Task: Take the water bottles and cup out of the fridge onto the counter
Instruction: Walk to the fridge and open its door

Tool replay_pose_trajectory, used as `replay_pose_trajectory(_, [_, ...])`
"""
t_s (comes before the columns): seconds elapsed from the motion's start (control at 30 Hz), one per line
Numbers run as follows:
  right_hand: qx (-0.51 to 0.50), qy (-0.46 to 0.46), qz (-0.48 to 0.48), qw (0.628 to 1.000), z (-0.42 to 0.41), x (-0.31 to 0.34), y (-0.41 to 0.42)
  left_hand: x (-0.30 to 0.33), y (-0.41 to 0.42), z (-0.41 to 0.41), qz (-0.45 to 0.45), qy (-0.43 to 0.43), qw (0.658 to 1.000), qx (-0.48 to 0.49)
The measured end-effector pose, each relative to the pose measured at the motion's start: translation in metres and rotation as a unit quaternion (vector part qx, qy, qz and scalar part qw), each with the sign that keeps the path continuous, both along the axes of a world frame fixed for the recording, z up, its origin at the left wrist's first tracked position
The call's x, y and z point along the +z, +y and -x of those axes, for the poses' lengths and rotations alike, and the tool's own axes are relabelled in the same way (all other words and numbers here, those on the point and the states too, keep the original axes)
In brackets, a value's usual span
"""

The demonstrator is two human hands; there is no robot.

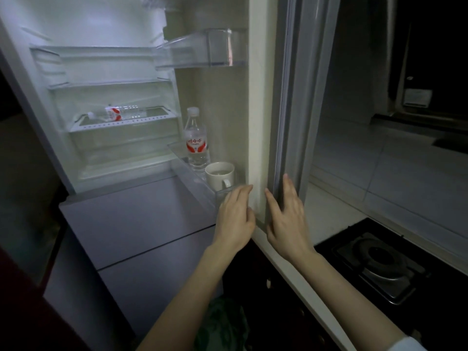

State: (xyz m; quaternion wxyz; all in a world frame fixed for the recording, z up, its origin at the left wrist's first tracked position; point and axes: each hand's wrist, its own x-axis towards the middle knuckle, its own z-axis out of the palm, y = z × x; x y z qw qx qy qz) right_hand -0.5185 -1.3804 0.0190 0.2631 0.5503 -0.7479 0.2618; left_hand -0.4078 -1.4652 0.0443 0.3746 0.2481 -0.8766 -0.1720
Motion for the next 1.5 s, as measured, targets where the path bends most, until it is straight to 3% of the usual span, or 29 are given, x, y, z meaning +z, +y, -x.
replay_pose_trajectory(0.23, [-0.038,-0.019,0.029,0.999,0.014,0.001,-0.006,-0.009,-0.008,0.002,0.021,0.014,0.999,-0.04])
replay_pose_trajectory(0.47, [0.027,-0.007,0.016,1.0,0.01,-0.007,-0.012,-0.009,-0.003,0.009,0.014,0.072,0.996,0.051])
replay_pose_trajectory(0.67, [0.096,-0.007,-0.03,0.995,0.004,-0.009,-0.027,-0.018,-0.006,0.012,-0.024,0.028,0.999,0.019])
replay_pose_trajectory(0.9, [0.061,0.001,-0.081,0.995,0.011,-0.014,-0.034,-0.021,-0.006,0.02,-0.001,0.007,1.0,-0.016])
replay_pose_trajectory(1.5, [0.034,0.003,-0.064,0.997,0.033,-0.011,-0.03,-0.016,-0.002,0.046,0.003,-0.015,1.0,-0.014])
